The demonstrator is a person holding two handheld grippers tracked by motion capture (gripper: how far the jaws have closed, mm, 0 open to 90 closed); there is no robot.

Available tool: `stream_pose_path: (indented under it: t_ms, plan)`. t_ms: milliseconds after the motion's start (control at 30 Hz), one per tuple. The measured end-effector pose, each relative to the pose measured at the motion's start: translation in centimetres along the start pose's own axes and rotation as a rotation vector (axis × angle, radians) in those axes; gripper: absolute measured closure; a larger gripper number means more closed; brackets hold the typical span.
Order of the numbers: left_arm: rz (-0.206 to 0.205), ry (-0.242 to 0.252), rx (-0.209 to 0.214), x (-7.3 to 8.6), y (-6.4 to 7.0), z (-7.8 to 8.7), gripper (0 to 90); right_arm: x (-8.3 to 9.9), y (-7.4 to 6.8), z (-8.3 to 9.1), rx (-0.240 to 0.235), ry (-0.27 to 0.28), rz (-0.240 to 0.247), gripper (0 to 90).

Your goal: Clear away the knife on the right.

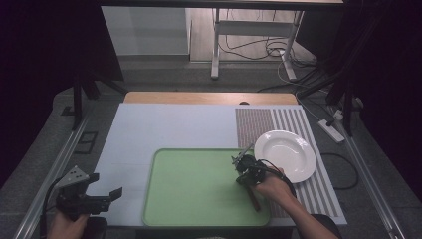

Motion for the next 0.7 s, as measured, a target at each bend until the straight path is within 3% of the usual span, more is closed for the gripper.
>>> stream_pose_path:
  t_ms: [700]
  plan:
    - [-0.003, -0.002, 0.000, 0.0, 0.0, 0.0, 0.0, 2.4, 1.5, 1.1, 0.005, -0.022, -0.071, 90.0]
Point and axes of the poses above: each handheld gripper's, and its own axes: z roughly backward along the jaws, x roughly out of its underside, y roughly to its right, the point moved 2 cm from there along -z, roughly forward along the jaws, and after that the axes turned 4 degrees about z, right-handed, at the moved point
